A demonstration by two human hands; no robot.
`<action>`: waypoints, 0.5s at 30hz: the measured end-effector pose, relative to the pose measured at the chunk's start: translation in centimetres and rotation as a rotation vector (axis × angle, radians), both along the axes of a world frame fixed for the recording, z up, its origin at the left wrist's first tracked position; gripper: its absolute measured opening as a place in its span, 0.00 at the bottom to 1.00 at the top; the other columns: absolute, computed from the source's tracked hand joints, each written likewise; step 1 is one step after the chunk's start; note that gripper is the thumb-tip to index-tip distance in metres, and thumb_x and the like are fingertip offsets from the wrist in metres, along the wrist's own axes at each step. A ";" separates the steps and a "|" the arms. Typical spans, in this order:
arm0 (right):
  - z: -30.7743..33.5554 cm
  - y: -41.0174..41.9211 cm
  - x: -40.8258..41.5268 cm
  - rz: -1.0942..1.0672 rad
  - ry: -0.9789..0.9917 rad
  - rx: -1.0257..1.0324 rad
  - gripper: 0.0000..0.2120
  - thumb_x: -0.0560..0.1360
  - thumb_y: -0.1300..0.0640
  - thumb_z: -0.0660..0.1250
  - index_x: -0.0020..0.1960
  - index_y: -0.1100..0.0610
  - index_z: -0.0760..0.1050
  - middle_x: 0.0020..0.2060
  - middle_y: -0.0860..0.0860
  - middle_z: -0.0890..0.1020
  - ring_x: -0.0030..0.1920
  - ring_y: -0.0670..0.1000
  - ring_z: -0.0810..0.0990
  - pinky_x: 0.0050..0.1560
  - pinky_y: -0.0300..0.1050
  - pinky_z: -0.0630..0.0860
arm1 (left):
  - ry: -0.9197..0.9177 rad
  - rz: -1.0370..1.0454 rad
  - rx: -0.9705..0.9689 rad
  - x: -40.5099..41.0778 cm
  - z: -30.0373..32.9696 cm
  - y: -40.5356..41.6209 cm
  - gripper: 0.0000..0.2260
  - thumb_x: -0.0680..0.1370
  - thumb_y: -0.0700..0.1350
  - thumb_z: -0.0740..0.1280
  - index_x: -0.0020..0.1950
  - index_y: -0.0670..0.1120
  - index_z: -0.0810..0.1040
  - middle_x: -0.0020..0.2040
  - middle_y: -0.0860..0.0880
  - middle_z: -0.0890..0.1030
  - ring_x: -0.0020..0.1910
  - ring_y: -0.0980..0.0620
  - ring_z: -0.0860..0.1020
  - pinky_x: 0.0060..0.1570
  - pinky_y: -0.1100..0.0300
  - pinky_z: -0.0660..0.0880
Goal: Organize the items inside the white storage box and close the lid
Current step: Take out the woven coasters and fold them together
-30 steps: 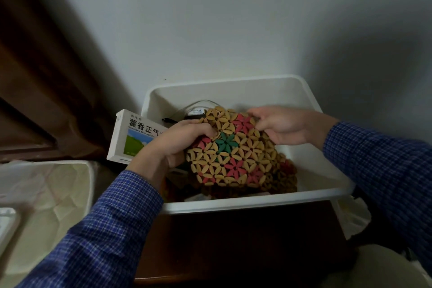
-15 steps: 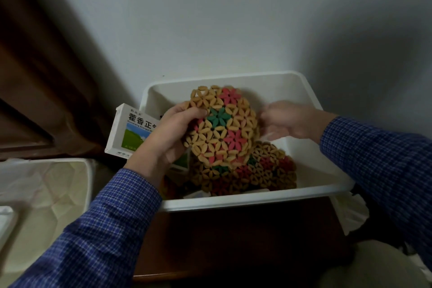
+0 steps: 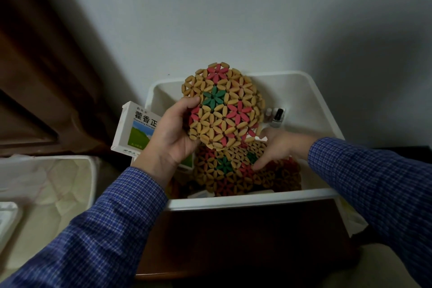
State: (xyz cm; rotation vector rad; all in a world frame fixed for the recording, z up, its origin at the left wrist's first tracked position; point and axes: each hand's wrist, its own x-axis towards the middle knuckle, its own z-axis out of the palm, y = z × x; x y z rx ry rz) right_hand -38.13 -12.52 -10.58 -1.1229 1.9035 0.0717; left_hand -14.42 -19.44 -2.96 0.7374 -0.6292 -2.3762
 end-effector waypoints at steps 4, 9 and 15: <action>0.0 -0.2 0.6 -0.015 -0.009 0.008 0.59 0.61 0.46 0.84 0.81 0.54 0.53 0.77 0.56 0.64 0.74 0.58 0.66 0.72 0.56 0.68 | 0.018 -0.004 0.001 -0.1 -0.2 -0.1 0.18 0.79 0.40 0.62 0.69 0.37 0.72 0.65 0.35 0.78 0.63 0.38 0.79 0.62 0.43 0.77; 0.0 -0.3 0.7 -0.029 -0.076 0.043 0.58 0.63 0.49 0.83 0.81 0.53 0.52 0.80 0.52 0.59 0.78 0.57 0.60 0.76 0.56 0.62 | 0.008 -0.018 0.001 -0.1 -0.6 -0.2 0.19 0.80 0.40 0.62 0.70 0.38 0.71 0.65 0.36 0.78 0.64 0.38 0.78 0.65 0.41 0.74; 0.3 -0.5 1.1 0.024 -0.056 0.024 0.57 0.60 0.49 0.85 0.80 0.51 0.58 0.78 0.52 0.63 0.76 0.56 0.63 0.75 0.57 0.63 | -0.068 -0.034 -0.013 -0.2 -0.6 0.0 0.21 0.79 0.41 0.62 0.71 0.37 0.70 0.67 0.35 0.77 0.67 0.37 0.76 0.69 0.42 0.71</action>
